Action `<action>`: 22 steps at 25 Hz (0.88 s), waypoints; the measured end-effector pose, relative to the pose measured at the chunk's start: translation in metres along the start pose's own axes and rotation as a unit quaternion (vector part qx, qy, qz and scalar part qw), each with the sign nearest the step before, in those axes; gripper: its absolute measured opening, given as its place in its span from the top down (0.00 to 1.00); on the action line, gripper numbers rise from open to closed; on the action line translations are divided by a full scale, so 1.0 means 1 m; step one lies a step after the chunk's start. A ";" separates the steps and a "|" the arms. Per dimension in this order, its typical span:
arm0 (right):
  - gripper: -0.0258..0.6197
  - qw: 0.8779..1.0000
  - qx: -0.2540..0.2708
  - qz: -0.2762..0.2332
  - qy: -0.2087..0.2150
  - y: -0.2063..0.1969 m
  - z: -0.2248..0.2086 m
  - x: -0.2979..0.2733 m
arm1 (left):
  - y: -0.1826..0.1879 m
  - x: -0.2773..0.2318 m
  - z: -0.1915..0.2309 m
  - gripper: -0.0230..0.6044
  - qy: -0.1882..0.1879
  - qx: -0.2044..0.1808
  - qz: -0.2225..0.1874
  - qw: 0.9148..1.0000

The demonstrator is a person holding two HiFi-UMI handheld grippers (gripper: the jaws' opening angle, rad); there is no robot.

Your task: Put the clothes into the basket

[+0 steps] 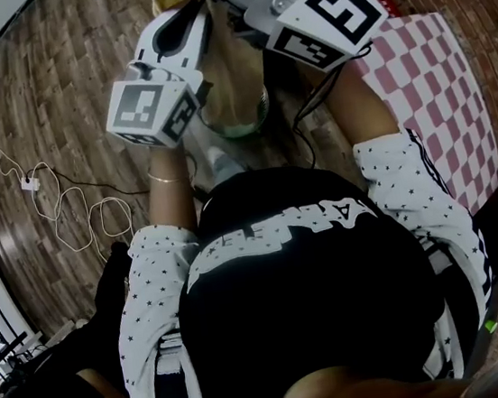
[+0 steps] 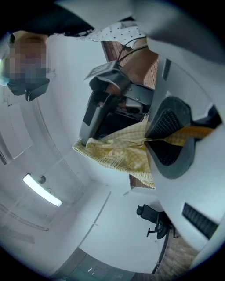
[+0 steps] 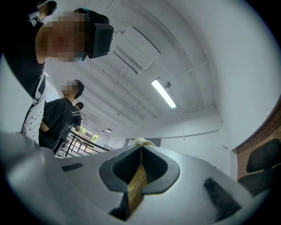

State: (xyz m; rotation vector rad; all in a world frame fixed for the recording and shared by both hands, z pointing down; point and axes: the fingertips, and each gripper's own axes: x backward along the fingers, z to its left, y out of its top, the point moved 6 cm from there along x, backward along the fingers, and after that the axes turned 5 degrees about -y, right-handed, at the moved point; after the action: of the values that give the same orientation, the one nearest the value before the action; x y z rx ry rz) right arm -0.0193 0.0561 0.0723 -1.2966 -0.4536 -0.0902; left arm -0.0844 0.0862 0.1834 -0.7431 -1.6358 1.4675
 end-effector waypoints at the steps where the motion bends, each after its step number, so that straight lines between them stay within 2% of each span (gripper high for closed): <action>1: 0.91 1.000 -0.003 0.000 0.001 0.000 0.001 0.003 | -0.001 0.001 -0.003 0.92 0.002 -0.001 0.001 1.000; 14: 0.91 1.000 -0.025 0.001 0.018 0.001 0.011 0.026 | -0.006 0.015 -0.027 0.92 0.035 -0.016 0.017 0.999; 22: 0.91 0.999 -0.032 -0.005 0.015 0.003 0.005 0.040 | -0.008 0.009 -0.036 0.92 0.036 -0.020 0.018 0.999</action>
State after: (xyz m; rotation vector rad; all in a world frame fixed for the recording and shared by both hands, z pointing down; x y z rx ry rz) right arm 0.0167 0.0697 0.0853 -1.3536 -0.4344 -0.1345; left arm -0.0570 0.1109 0.1930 -0.8425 -1.6086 1.4195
